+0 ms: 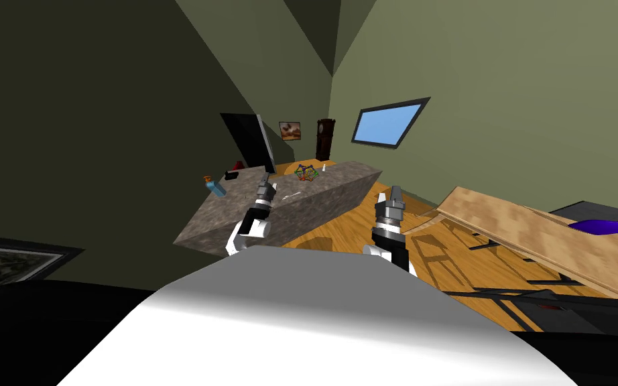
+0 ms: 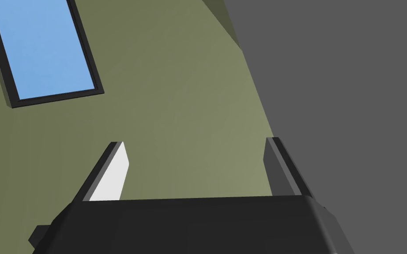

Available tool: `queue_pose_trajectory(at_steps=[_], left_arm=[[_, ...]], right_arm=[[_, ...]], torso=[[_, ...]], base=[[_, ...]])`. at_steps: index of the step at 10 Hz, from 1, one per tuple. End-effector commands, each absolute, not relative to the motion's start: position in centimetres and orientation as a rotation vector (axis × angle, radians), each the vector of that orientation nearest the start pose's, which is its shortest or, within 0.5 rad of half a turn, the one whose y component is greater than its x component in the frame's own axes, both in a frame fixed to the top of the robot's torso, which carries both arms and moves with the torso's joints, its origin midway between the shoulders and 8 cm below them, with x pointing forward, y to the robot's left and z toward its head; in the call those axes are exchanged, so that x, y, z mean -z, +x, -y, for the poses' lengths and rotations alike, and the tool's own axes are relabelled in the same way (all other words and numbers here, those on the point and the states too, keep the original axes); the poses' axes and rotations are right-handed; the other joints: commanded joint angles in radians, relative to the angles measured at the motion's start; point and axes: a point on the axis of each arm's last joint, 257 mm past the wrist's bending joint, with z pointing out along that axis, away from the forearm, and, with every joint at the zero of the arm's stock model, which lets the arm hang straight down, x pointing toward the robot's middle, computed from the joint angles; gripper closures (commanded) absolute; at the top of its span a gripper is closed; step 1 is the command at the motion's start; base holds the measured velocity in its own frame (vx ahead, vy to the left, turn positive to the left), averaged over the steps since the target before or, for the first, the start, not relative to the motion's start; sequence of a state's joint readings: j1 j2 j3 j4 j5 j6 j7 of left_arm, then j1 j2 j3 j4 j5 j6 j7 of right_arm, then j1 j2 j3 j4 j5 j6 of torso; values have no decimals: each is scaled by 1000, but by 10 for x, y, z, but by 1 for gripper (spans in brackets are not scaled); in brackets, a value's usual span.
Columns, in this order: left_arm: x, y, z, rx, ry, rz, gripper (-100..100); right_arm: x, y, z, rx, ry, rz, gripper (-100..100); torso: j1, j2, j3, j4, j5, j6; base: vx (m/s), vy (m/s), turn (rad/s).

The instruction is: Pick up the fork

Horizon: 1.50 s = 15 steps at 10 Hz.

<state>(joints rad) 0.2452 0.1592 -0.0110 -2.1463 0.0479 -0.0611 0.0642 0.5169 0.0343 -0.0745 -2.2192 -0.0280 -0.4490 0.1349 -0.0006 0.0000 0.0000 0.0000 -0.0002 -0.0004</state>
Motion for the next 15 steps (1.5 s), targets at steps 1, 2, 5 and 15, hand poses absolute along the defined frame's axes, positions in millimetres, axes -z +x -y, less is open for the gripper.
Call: queue_pose_trajectory(at_steps=[1, 2, 5, 15], left_arm=[[46, 467, -258, 1346, -912, -973, -100], [52, 469, -259, 1337, -931, -989, -100], [66, 483, -262, 1330, -998, -1023, -100], [127, 532, -274, 1297, -1305, -1131, -100]], right_arm=[[18, 354, 319, -1084, 740, -685, 0], [18, 354, 319, -1084, 740, -685, 0], [18, 354, 319, -1084, 740, -685, 0], [18, 354, 319, -1084, 740, -685, 0]], torso=[[0, 0, 0, 0, 0, 0], [-1, 0, 0, 0, 0, 1], [-1, 0, 0, 0, 0, 0], [0, -1, 0, 0, 0, 0]], base=[[1, -19, -125], [-1, -16, -79], [-1, -17, -59], [4, -15, -74]])
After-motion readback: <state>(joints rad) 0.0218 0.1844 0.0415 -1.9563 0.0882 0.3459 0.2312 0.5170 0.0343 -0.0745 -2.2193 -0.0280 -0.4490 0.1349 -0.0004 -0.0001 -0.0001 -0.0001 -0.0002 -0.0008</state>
